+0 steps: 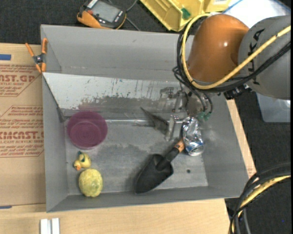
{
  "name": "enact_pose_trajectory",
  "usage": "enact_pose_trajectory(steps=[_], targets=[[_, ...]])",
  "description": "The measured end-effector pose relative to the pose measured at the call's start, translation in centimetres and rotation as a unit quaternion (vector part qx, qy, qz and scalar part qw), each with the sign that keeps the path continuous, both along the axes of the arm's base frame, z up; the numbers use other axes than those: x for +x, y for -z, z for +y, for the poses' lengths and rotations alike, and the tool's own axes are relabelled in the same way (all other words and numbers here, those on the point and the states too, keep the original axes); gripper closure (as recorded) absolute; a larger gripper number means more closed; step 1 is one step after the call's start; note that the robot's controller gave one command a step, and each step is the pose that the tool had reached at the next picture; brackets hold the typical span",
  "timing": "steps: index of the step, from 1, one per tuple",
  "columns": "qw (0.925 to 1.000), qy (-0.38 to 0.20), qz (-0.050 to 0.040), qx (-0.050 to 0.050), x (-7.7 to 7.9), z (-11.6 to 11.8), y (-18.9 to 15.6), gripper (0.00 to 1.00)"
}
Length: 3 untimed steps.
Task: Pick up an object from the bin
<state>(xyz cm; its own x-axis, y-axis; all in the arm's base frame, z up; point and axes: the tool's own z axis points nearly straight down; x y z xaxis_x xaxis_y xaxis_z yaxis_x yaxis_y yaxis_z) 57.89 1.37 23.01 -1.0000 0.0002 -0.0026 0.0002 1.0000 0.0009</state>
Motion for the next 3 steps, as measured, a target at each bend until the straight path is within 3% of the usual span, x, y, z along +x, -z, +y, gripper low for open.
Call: enact_pose_trajectory(steps=[1, 2, 3], targets=[[1.0, 0.0, 0.0, 0.0, 0.0, 0.0, 0.0, 0.0], [0.9999, 0.016, -0.0001, 0.0, -2.7, -2.5, 1.0, 0.0], [0.9992, 0.04, -0.0018, 0.001, -3.9, -2.7, 1.0, 0.0]])
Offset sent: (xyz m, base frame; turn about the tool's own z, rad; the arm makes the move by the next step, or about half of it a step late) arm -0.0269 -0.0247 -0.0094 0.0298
